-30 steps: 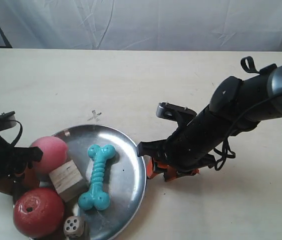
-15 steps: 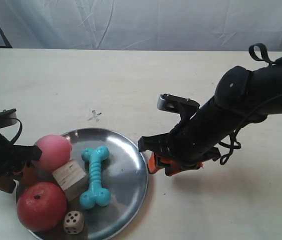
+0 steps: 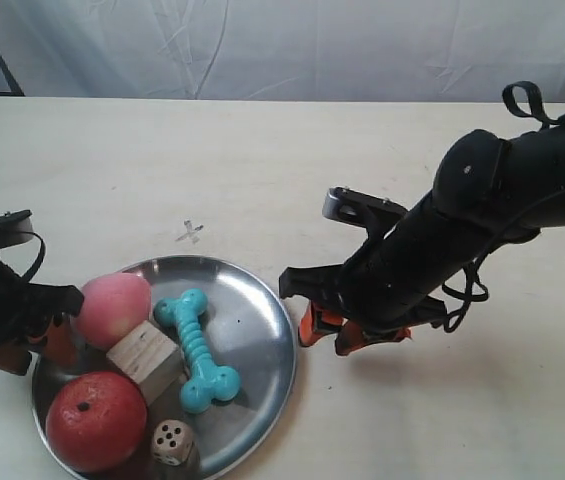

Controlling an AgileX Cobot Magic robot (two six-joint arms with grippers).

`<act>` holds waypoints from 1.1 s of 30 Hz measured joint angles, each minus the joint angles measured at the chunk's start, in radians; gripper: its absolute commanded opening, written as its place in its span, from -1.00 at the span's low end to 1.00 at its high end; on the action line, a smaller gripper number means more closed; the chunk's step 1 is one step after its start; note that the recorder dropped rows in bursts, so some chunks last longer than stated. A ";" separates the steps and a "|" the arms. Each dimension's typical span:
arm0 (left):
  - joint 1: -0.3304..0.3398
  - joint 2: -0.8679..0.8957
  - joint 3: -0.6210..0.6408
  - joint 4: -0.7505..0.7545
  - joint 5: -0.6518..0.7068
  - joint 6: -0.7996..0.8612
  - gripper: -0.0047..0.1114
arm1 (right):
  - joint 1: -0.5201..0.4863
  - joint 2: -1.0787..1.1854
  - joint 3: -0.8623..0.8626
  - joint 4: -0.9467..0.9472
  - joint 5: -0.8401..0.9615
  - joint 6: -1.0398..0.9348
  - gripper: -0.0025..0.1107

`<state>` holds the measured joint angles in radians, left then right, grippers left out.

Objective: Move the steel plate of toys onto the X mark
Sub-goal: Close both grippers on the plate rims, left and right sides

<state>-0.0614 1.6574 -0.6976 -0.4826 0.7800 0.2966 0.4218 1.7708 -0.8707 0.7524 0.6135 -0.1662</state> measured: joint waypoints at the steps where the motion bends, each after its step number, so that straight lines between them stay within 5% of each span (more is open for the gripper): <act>1: 0.000 0.000 0.000 0.000 -0.002 0.000 -0.06 | 0.000 0.000 0.000 0.020 0.000 -0.013 -0.14; 16: 0.000 0.017 0.000 -0.013 -0.019 0.000 -0.06 | 0.000 0.087 0.000 0.296 0.005 -0.223 -0.14; 33: 0.000 0.017 0.000 -0.078 -0.041 0.070 -0.06 | 0.010 0.151 -0.001 0.367 0.003 -0.285 -0.14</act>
<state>-0.0614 1.6742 -0.6976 -0.5609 0.7390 0.3666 0.4317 1.9218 -0.8714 1.1198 0.6160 -0.4510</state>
